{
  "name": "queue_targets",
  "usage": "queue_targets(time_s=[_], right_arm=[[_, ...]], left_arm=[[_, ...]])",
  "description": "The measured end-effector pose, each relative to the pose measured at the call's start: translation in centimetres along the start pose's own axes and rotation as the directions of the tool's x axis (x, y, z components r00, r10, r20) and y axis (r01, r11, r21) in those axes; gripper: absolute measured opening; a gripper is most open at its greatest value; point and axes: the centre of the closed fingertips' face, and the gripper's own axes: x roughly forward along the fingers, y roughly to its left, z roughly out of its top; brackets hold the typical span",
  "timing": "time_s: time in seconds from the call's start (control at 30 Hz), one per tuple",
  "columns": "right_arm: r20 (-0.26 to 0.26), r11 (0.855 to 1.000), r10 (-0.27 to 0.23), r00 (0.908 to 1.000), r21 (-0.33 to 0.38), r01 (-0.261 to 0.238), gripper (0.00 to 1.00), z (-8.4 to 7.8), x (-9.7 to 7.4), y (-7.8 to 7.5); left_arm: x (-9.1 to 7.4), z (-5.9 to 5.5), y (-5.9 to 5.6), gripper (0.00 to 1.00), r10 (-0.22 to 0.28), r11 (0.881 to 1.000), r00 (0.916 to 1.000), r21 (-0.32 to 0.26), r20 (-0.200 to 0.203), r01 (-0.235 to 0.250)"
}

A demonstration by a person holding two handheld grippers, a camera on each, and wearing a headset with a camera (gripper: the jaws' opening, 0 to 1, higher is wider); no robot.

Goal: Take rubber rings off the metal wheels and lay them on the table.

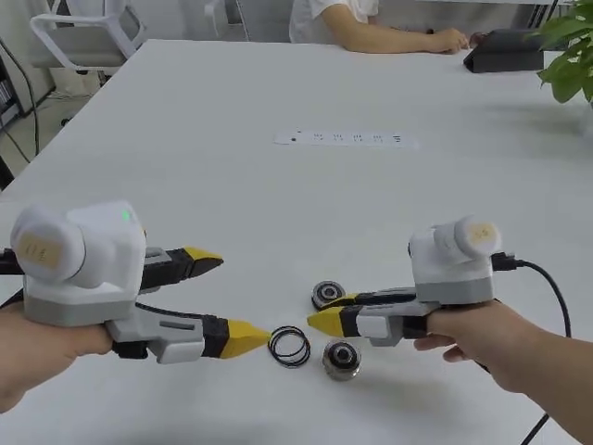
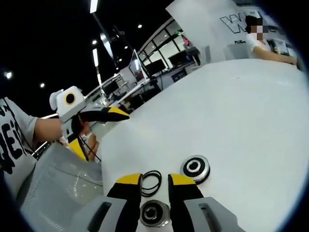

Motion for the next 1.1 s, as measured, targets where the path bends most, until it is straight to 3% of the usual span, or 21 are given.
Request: queue_targets(time_s=[0.6,1.1], right_arm=[[0.073,0.997,-0.073,0.9947,-0.027,0.075,0.24,1.6,-2.0,-2.5],[0.089,0.986,-0.135,0.9869,-0.09,0.142,0.3,1.9,-3.0,-4.5]], left_arm=[[1.6,1.9,1.3,0.63,0.002,1.0,0.9997,-0.003,0.025,-0.002],[3.7,2.4,1.9,0.56,-0.009,1.0,0.9997,-0.011,0.022,0.009]])
